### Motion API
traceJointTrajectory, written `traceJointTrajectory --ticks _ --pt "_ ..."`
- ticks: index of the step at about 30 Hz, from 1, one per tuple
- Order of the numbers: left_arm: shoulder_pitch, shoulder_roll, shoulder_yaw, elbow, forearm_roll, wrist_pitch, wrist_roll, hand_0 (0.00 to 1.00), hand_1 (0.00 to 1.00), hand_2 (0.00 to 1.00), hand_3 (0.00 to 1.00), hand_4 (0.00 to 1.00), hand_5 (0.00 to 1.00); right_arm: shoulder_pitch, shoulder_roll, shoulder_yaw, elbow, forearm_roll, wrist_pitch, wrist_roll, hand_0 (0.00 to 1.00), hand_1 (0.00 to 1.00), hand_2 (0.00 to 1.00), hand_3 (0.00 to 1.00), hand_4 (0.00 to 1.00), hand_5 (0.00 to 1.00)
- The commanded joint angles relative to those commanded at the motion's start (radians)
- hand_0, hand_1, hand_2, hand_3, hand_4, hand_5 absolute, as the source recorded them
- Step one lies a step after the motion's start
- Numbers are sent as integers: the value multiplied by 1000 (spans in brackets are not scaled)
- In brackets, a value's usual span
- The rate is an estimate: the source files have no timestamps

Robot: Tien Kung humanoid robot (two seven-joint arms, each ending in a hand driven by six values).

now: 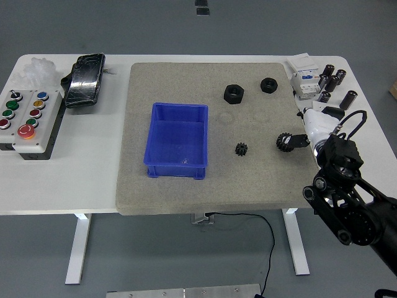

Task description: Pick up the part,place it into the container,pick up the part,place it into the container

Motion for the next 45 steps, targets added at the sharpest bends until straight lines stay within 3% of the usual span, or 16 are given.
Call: traceJointTrajectory --ticks 19,20,25,26,31,32,34,37,38,45 --pt "-10 -1 10 0 -4 -1 -3 617 529 546 622 595 395 53 5 -84 -100 67 -15 0 261 573 754 794 865 362" --pt "-10 0 11 0 -4 -1 -3 618 529 547 622 595 400 55 4 -87 -104 71 -16 0 255 535 659 721 698 236" --pt "-8 -2 10 0 -3 -1 -1 618 529 547 622 595 400 61 3 -100 -121 95 -23 0 255 535 659 721 698 236" --pt "-9 -2 10 0 -3 -2 -1 617 529 547 622 596 401 61 4 -100 -123 100 -29 0 244 508 555 668 575 235" --pt "-10 -4 13 0 -4 -3 -2 617 529 547 622 596 401 63 4 -107 -137 116 -50 0 244 508 555 668 575 235" --pt "-10 -4 15 0 -4 -3 -3 617 529 547 623 597 401 63 4 -109 -141 121 -54 0 229 476 440 586 461 151" --pt "-10 -4 16 0 -6 -3 -4 617 529 547 623 597 401 62 4 -111 -143 124 -67 0 229 476 440 586 461 151" --pt "-10 -4 17 0 -7 -3 -4 617 529 547 623 597 401 60 1 -116 -135 118 -93 0 229 476 440 586 461 151" --pt "-10 -4 17 0 -7 -3 -4 617 530 548 623 595 403 60 -2 -119 -127 114 -104 0 205 452 368 479 434 97" --pt "-9 -3 18 0 -10 -2 -3 618 530 547 623 596 405 104 -24 -217 -11 83 -156 0 208 453 368 477 442 85"
